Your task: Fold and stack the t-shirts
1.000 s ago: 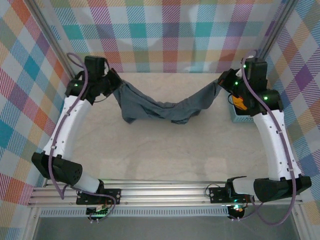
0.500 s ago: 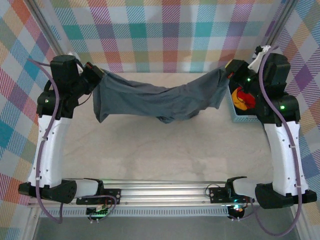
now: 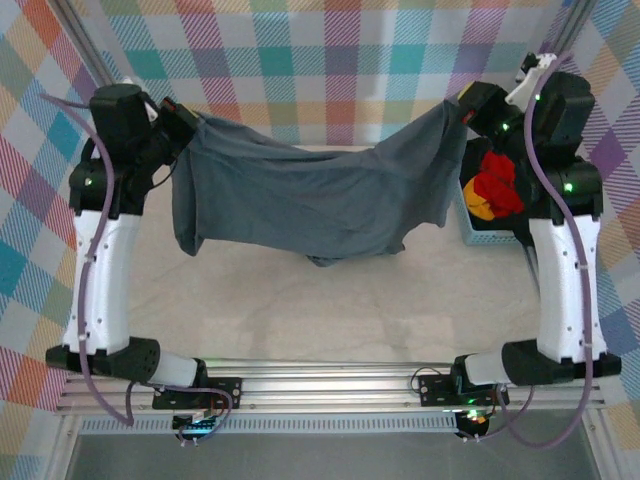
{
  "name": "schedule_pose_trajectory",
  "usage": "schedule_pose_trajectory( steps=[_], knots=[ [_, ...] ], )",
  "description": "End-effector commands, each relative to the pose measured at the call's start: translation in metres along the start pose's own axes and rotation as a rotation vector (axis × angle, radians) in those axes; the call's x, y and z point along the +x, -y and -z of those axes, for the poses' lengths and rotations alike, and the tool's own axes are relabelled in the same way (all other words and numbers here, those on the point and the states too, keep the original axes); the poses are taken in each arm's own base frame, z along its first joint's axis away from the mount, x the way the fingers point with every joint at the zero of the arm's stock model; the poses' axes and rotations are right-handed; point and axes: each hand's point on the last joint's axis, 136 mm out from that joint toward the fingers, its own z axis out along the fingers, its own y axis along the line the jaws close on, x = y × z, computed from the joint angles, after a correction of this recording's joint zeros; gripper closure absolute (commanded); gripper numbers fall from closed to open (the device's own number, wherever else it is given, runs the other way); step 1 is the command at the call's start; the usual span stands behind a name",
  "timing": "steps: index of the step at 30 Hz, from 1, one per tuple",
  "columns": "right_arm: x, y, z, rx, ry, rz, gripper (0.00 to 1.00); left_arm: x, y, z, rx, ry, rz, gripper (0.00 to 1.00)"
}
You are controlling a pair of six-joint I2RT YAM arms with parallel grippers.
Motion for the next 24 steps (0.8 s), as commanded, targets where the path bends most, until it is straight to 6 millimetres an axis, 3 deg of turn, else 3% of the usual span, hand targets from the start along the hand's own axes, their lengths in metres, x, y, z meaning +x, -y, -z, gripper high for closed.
schedule_pose_trajectory(
  steps=[1, 6, 9, 12, 16, 20, 22, 24],
  knots=[
    [-0.015, -0.012, -0.011, -0.058, 0.027, 0.027, 1.00, -0.006, -0.004, -0.020, -0.010, -0.016, 0.008, 1.00],
    [-0.026, -0.012, -0.018, -0.074, 0.037, 0.019, 1.00, -0.006, 0.017, -0.049, 0.097, -0.060, 0.044, 1.00],
    [-0.040, -0.014, -0.003, -0.085, 0.084, 0.006, 1.00, -0.005, 0.036, -0.074, 0.205, -0.086, 0.090, 1.00],
    [-0.042, -0.029, 0.019, -0.142, 0.092, 0.013, 1.00, -0.008, 0.053, -0.097, 0.305, -0.097, 0.147, 1.00],
    [-0.017, -0.057, 0.045, -0.309, -0.002, 0.035, 1.00, -0.022, 0.079, -0.112, 0.450, -0.058, 0.205, 1.00],
    [0.002, -0.071, 0.071, -0.424, -0.040, 0.027, 1.00, -0.038, 0.106, -0.118, 0.566, -0.049, 0.252, 1.00],
    [0.021, -0.076, 0.072, -0.484, -0.132, -0.013, 1.00, -0.042, 0.108, -0.125, 0.541, -0.051, 0.237, 1.00],
    [0.044, -0.079, 0.071, -0.524, -0.207, -0.031, 1.00, -0.037, 0.090, -0.134, 0.439, -0.061, 0.223, 1.00]
  ],
)
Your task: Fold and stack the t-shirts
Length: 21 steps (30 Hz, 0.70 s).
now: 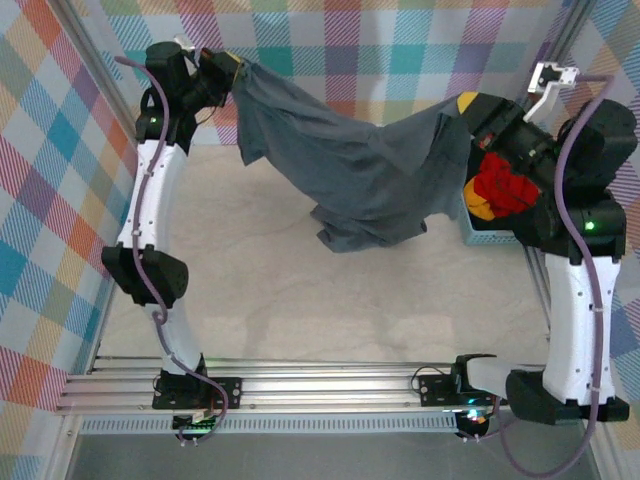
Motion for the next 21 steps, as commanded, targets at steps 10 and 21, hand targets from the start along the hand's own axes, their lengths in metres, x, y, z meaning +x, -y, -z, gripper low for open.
schedule_pose_trajectory(
  steps=[10, 21],
  knots=[
    [0.179, -0.048, -0.053, -0.355, -0.500, -0.072, 1.00, 0.023, -0.040, -0.038, -0.054, -0.106, 0.068, 1.00],
    [0.356, -0.069, -0.121, -0.358, -0.837, -0.135, 1.00, 0.050, -0.063, -0.069, -0.082, -0.201, 0.043, 1.00]
  ],
)
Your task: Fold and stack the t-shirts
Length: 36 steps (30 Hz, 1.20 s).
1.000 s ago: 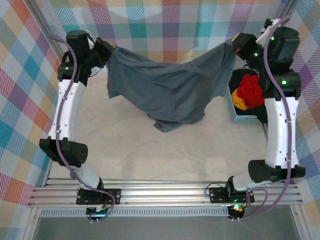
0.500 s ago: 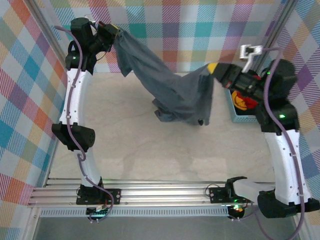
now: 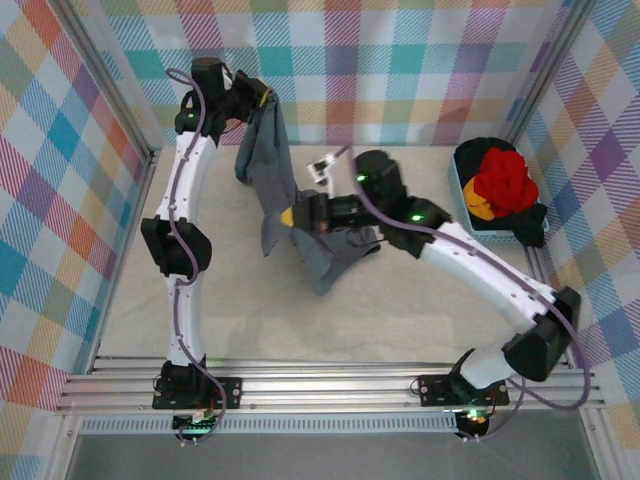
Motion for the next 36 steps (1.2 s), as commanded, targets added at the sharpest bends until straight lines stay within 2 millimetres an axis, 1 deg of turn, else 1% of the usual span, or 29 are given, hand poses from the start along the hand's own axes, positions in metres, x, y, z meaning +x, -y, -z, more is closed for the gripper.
schedule_pose_trajectory(
  steps=[1, 2, 4, 7, 9, 11, 14, 16, 17, 18, 19, 20, 21, 22, 23, 24, 26, 28, 29, 30, 31, 32, 33, 34, 35, 36],
  knots=[
    [0.010, 0.005, -0.039, -0.012, -0.025, 0.002, 1.00, -0.001, 0.032, 0.029, 0.036, 0.001, -0.076, 1.00],
    [0.017, 0.011, -0.050, -0.004, -0.045, -0.007, 1.00, -0.002, 0.026, 0.031, 0.008, 0.000, -0.083, 1.00],
    [0.026, 0.023, -0.065, 0.022, -0.071, -0.023, 1.00, -0.002, 0.018, 0.037, -0.033, -0.004, -0.099, 1.00],
    [0.035, 0.041, -0.079, 0.049, -0.094, -0.061, 1.00, -0.002, 0.005, 0.044, -0.096, -0.003, -0.129, 1.00],
    [0.039, 0.047, -0.089, 0.052, -0.113, -0.078, 1.00, -0.005, -0.004, 0.046, -0.126, 0.000, -0.140, 1.00],
    [0.042, 0.047, -0.102, 0.045, -0.136, -0.083, 1.00, -0.010, -0.017, 0.046, -0.158, 0.005, -0.135, 1.00],
    [0.051, 0.041, -0.128, 0.022, -0.195, -0.082, 1.00, -0.022, -0.040, 0.049, -0.217, 0.016, -0.121, 1.00],
    [0.061, 0.035, -0.147, 0.005, -0.248, -0.074, 1.00, -0.028, -0.060, 0.053, -0.278, 0.019, -0.122, 1.00],
    [0.064, 0.034, -0.152, 0.004, -0.270, -0.074, 1.00, -0.029, -0.068, 0.055, -0.304, 0.016, -0.123, 1.00],
    [0.067, 0.039, -0.155, 0.022, -0.290, -0.081, 0.93, -0.029, -0.075, 0.056, -0.324, 0.003, -0.127, 0.98],
    [0.071, 0.046, -0.155, 0.054, -0.300, -0.079, 0.77, -0.027, -0.081, 0.058, -0.340, -0.014, -0.129, 0.80],
    [0.072, 0.055, -0.150, 0.106, -0.292, -0.071, 0.65, -0.024, -0.086, 0.060, -0.361, -0.027, -0.133, 0.62],
    [0.070, 0.066, -0.141, 0.170, -0.269, -0.052, 0.54, -0.024, -0.091, 0.069, -0.410, -0.020, -0.144, 0.46],
    [0.067, 0.075, -0.128, 0.222, -0.247, -0.040, 0.44, -0.023, -0.093, 0.082, -0.465, -0.002, -0.165, 0.35],
    [0.064, 0.083, -0.115, 0.268, -0.232, -0.038, 0.36, -0.024, -0.093, 0.095, -0.512, 0.018, -0.184, 0.26],
    [0.060, 0.095, -0.097, 0.323, -0.216, -0.048, 0.32, -0.023, -0.093, 0.112, -0.571, 0.046, -0.197, 0.20],
    [0.050, 0.117, -0.057, 0.412, -0.170, -0.081, 0.28, -0.016, -0.091, 0.140, -0.619, 0.078, -0.200, 0.18],
    [0.034, 0.146, -0.010, 0.501, -0.097, -0.119, 0.27, 0.007, -0.091, 0.160, -0.627, 0.086, -0.203, 0.18],
    [0.027, 0.161, 0.014, 0.549, -0.062, -0.130, 0.26, 0.024, -0.093, 0.166, -0.629, 0.071, -0.212, 0.18],
    [0.020, 0.175, 0.032, 0.590, -0.032, -0.143, 0.25, 0.044, -0.097, 0.169, -0.645, 0.040, -0.217, 0.19],
    [0.012, 0.193, 0.052, 0.634, -0.005, -0.161, 0.25, 0.069, -0.105, 0.172, -0.672, -0.001, -0.224, 0.20],
    [0.006, 0.212, 0.067, 0.675, 0.014, -0.183, 0.25, 0.098, -0.115, 0.171, -0.697, -0.053, -0.226, 0.21],
    [0.001, 0.230, 0.077, 0.709, 0.022, -0.200, 0.27, 0.125, -0.125, 0.169, -0.715, -0.098, -0.221, 0.23],
    [-0.003, 0.252, 0.083, 0.752, 0.019, -0.215, 0.30, 0.157, -0.139, 0.167, -0.730, -0.150, -0.209, 0.24],
    [-0.008, 0.273, 0.086, 0.794, 0.009, -0.217, 0.32, 0.188, -0.154, 0.165, -0.743, -0.196, -0.180, 0.27],
    [-0.011, 0.289, 0.086, 0.830, -0.004, -0.215, 0.33, 0.213, -0.169, 0.163, -0.750, -0.231, -0.134, 0.30]
  ],
)
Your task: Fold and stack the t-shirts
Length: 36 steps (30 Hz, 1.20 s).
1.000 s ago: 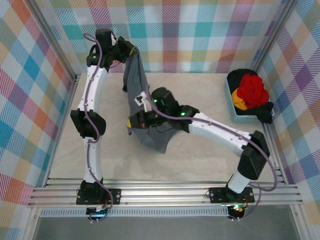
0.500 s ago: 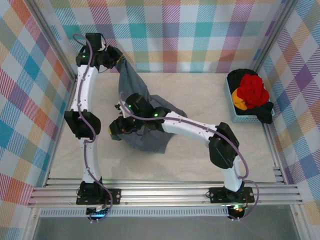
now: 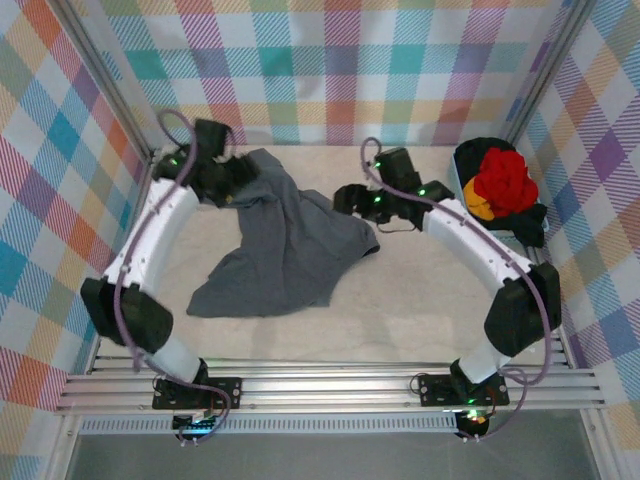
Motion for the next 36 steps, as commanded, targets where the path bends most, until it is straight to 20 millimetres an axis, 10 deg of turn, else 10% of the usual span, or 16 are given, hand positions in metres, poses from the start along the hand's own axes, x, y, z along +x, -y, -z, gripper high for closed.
schedule_pose_trajectory(
  steps=[1, 7, 17, 22, 30, 36],
  knots=[
    [0.013, 0.055, -0.051, 0.183, -0.127, 0.060, 0.34, 0.091, -0.026, -0.057, -0.084, -0.176, 0.093, 0.36],
    [0.014, 0.098, -0.115, 0.333, -0.267, 0.068, 0.40, 0.160, -0.068, -0.105, -0.172, -0.279, 0.179, 0.59],
    [0.041, 0.120, -0.139, 0.396, -0.400, 0.014, 0.63, 0.161, -0.136, -0.129, -0.334, -0.297, 0.283, 0.77],
    [0.047, 0.132, -0.124, 0.439, -0.371, -0.002, 1.00, 0.159, -0.161, -0.136, -0.381, -0.326, 0.327, 1.00],
    [0.069, 0.146, -0.068, 0.487, -0.296, -0.109, 1.00, 0.140, -0.167, -0.149, -0.388, -0.327, 0.344, 1.00],
    [0.142, 0.135, -0.056, 0.422, -0.379, -0.217, 1.00, 0.115, -0.161, -0.171, -0.405, -0.340, 0.299, 1.00]
  ],
)
